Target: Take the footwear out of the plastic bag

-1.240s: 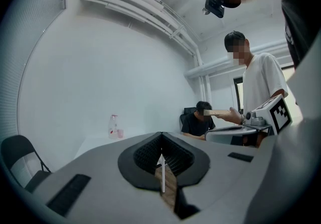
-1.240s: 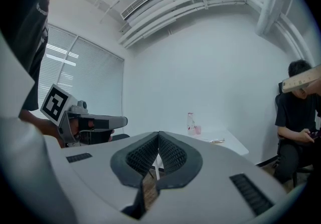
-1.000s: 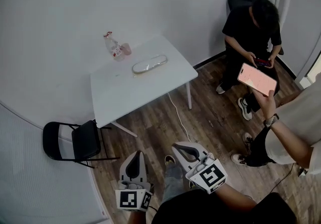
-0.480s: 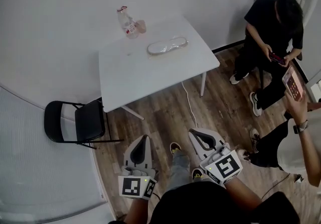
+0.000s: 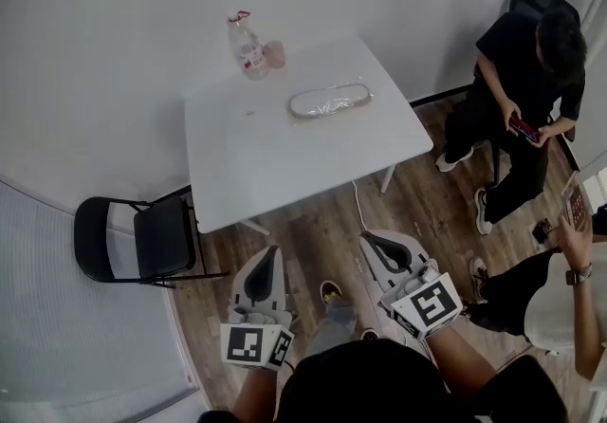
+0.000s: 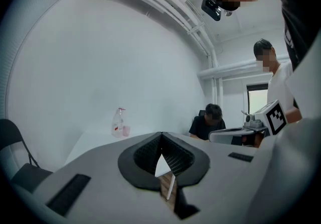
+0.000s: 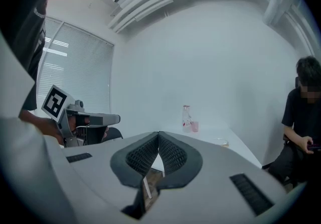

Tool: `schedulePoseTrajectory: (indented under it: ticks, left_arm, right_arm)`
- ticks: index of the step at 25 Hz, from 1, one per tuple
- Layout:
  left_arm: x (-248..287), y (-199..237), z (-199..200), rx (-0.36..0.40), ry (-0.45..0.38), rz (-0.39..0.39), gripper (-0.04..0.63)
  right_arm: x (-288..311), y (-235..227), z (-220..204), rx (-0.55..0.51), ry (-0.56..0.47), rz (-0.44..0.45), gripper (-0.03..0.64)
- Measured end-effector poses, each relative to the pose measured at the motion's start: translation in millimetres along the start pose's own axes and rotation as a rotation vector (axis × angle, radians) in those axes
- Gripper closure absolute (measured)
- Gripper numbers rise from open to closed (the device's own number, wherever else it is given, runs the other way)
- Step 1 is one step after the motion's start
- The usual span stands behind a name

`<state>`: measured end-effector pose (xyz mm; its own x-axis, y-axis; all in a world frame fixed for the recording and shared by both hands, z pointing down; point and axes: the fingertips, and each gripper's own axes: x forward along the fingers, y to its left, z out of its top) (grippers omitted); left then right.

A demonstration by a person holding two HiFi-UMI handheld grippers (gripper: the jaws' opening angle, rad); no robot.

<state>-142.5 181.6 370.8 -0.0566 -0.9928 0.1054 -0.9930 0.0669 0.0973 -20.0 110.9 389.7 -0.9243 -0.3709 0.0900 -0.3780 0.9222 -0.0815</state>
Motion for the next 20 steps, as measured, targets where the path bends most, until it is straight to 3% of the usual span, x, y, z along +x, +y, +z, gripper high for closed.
schedulePoseTrajectory:
  ticks: [9,20]
  left_arm:
    - [43,70,13,-0.017,-0.003,-0.015,0.575]
    - [81,90,22,0.011,-0.013,-0.091,0.575]
  right_arm:
    - [83,-4,19,-0.012,0.002,0.009,0.600]
    - [109,-25,31,-0.042,-0.018,-0.058,0.600]
